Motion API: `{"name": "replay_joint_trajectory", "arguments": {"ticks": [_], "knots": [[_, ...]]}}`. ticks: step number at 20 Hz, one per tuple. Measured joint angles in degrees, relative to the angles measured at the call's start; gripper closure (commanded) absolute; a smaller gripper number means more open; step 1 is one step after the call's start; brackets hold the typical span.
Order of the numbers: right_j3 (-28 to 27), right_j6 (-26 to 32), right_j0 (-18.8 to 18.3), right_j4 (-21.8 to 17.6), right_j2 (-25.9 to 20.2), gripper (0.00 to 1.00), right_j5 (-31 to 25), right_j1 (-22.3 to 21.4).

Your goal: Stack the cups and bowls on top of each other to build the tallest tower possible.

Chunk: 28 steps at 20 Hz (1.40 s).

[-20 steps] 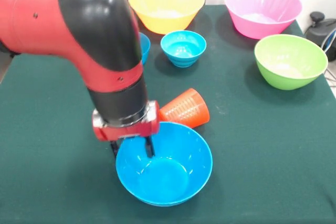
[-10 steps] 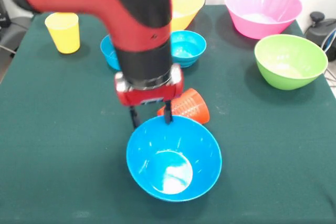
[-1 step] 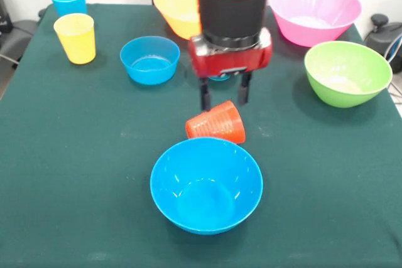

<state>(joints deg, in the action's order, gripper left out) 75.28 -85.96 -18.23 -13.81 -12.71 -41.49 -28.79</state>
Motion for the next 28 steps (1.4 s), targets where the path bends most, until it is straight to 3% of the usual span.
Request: {"name": "replay_joint_trajectory", "arguments": {"ticks": [8, 28], "knots": [[4.2, -2.5, 1.21, 0.01, 1.23, 0.0, 5.43, -1.94], [4.28, -2.51, 2.15, -0.18, 4.52, 0.0, 9.44, -1.01]]}}
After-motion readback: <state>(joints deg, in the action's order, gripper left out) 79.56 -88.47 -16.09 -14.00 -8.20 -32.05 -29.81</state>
